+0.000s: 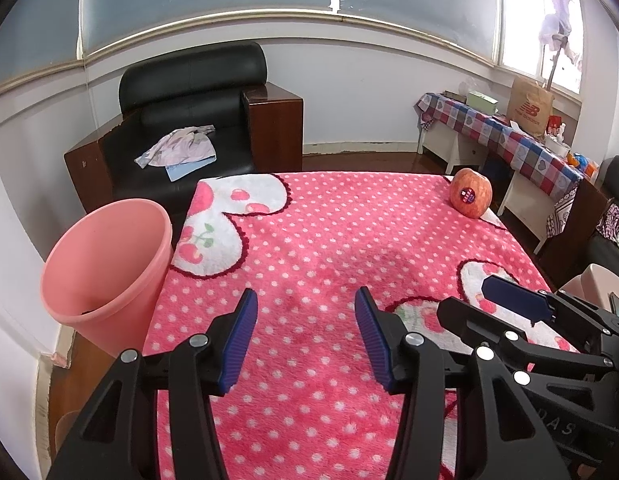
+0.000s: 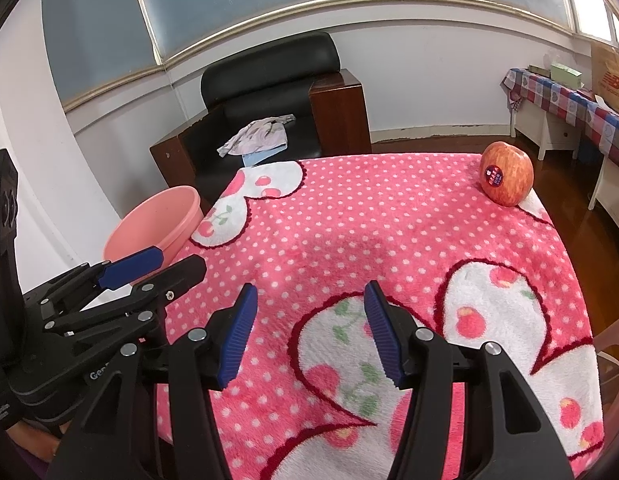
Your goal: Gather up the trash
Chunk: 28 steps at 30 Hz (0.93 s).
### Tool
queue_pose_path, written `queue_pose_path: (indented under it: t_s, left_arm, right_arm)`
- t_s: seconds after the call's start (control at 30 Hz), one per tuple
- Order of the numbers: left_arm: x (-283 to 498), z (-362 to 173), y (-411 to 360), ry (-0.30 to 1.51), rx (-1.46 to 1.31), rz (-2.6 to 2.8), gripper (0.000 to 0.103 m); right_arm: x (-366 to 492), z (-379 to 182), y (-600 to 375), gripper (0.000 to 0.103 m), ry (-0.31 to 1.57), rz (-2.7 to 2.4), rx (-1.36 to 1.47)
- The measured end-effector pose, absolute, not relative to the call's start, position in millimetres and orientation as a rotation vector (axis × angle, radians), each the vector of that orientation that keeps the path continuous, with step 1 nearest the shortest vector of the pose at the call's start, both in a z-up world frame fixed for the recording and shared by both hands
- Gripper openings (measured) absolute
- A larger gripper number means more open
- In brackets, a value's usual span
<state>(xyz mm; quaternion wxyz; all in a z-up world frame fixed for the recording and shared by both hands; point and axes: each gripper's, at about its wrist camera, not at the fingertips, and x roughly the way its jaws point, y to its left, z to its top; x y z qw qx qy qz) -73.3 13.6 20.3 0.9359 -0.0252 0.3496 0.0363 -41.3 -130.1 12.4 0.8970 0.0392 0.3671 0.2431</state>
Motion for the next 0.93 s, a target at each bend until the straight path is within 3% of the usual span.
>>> queue_pose_path:
  t_s: [0.93]
  left_arm:
    - [-68, 19, 1, 0.724, -0.006, 0.048, 0.050]
  right_arm:
    - [-39, 8, -143, 0.056, 0.761, 0.472, 0.103]
